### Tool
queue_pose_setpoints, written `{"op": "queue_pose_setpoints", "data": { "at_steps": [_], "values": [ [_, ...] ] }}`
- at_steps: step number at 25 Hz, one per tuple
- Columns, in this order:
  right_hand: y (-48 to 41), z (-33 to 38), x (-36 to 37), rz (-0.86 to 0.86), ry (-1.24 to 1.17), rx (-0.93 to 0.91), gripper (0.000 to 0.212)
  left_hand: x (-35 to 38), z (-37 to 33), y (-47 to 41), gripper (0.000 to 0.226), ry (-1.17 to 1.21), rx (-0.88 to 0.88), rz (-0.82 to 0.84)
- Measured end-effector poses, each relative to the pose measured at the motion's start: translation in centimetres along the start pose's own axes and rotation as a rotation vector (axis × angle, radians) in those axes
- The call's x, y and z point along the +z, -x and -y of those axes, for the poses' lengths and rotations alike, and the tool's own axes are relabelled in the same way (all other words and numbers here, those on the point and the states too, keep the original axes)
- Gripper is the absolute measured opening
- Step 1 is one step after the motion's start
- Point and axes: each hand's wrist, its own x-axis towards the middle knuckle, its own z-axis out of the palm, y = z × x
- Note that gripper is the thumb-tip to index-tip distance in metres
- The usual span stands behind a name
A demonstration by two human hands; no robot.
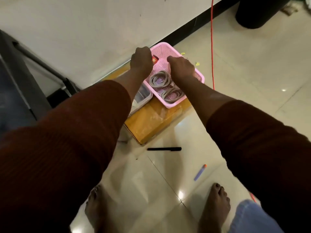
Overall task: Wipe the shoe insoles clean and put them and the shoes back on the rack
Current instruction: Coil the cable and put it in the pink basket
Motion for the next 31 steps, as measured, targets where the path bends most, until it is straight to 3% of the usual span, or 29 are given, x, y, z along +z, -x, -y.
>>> {"op": "queue_pose_setpoints", "data": {
  "at_steps": [4,8,11,14,16,19,22,24,28,31],
  "values": [
    [-1.2,-0.3,1.2,0.093,0.128,-0.069,0.032,1.6,-0.2,-0.9,0.031,-0.084,0.079,0.089],
    [0.2,-0.8,0.4,0.006,0.042,-0.044,0.035,1.3,-0.3,1.4,0.031,-0.023,0.077,-0.011],
    [4.2,-1.4,-0.6,-0.267,-0.123,-0.007,0.030,0.9,-0.7,5.8,0.028,0.191,0.195,-0.149],
    [10.6,-2.1,-0.6,-0.672,-0.133,-0.063,0.025,2.2,-1.3,12.3,0.022,0.245,0.473,-0.436],
    [15.2,-2.5,0.7,-0.742,-0.137,-0.002,0.021,4.0,-2.0,17.1,0.029,0.263,0.575,-0.489],
    [21.3,-2.7,4.7,-0.540,-0.238,0.283,0.024,9.0,-1.4,22.0,0.022,0.206,0.674,-0.362],
    [25.5,-3.0,9.1,-0.188,-0.365,0.576,0.027,13.8,0.1,24.0,0.037,0.116,0.442,0.072],
    [27.1,-3.2,11.9,0.009,-0.388,0.786,0.031,17.0,1.4,24.7,0.052,-0.028,0.288,0.242],
    [28.7,-2.9,15.5,0.151,-0.380,1.060,0.030,19.9,2.9,26.0,0.050,-0.216,0.258,0.312],
    [29.0,-2.7,16.4,0.191,-0.376,1.077,0.025,20.3,3.3,27.0,0.034,-0.201,0.242,0.253]
  ]
}}
